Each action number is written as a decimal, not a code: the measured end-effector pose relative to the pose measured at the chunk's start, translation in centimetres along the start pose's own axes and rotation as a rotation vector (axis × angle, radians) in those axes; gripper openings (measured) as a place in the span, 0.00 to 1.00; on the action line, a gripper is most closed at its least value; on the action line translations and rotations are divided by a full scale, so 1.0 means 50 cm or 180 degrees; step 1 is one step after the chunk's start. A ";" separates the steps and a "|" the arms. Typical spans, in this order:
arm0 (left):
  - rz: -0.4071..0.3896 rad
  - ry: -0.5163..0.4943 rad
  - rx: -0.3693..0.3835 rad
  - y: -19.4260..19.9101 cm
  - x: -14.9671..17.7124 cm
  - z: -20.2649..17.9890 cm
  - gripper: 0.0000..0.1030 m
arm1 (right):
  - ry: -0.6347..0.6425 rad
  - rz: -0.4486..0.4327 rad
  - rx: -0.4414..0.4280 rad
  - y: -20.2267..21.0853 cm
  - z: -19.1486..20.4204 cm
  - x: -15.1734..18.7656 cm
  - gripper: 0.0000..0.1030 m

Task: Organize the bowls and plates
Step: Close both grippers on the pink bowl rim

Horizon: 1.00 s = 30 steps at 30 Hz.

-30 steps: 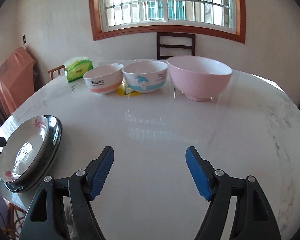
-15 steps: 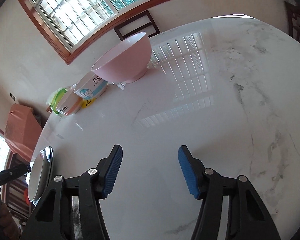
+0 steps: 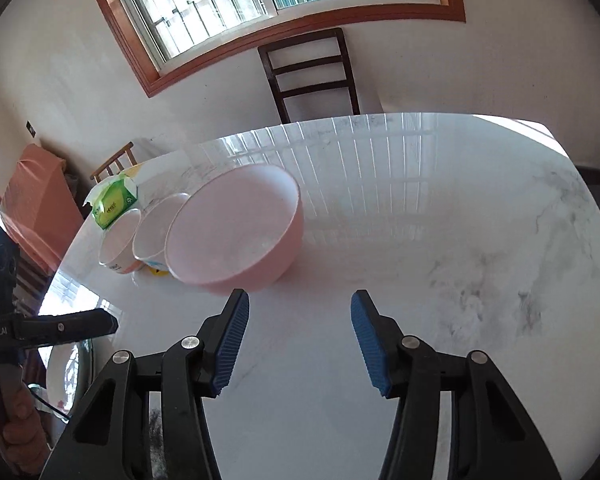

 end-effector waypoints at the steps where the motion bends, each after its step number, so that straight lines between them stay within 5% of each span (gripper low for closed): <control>1: 0.0012 0.0068 -0.0005 -0.015 -0.013 0.000 0.48 | 0.0033 0.0087 -0.0040 -0.015 -0.002 -0.027 0.49; 7: -0.0010 0.0287 -0.0076 -0.080 -0.061 -0.001 0.49 | 0.0041 0.0218 -0.0010 -0.091 -0.018 -0.130 0.46; 14: 0.0021 0.0262 -0.0226 -0.119 -0.075 0.007 0.49 | 0.0212 0.0405 -0.0007 -0.182 0.003 -0.168 0.41; 22: -0.0044 0.0454 -0.0340 -0.151 -0.089 0.036 0.47 | 0.0414 0.0723 0.0113 -0.264 0.021 -0.151 0.10; 30: -0.0114 0.0211 -0.0534 -0.134 -0.073 0.044 0.29 | 0.0236 0.0761 0.0027 -0.224 0.007 -0.101 0.09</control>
Point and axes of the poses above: each gripper's, at about its wrist camera, not at the fingertips, and y roughly against the way its jaws point, z to its left, x to its underside, the point moved 3 cm from there along -y, roughly the way its jaws point, and after that the axes turned 4 degrees about y, right-handed, at the moved point
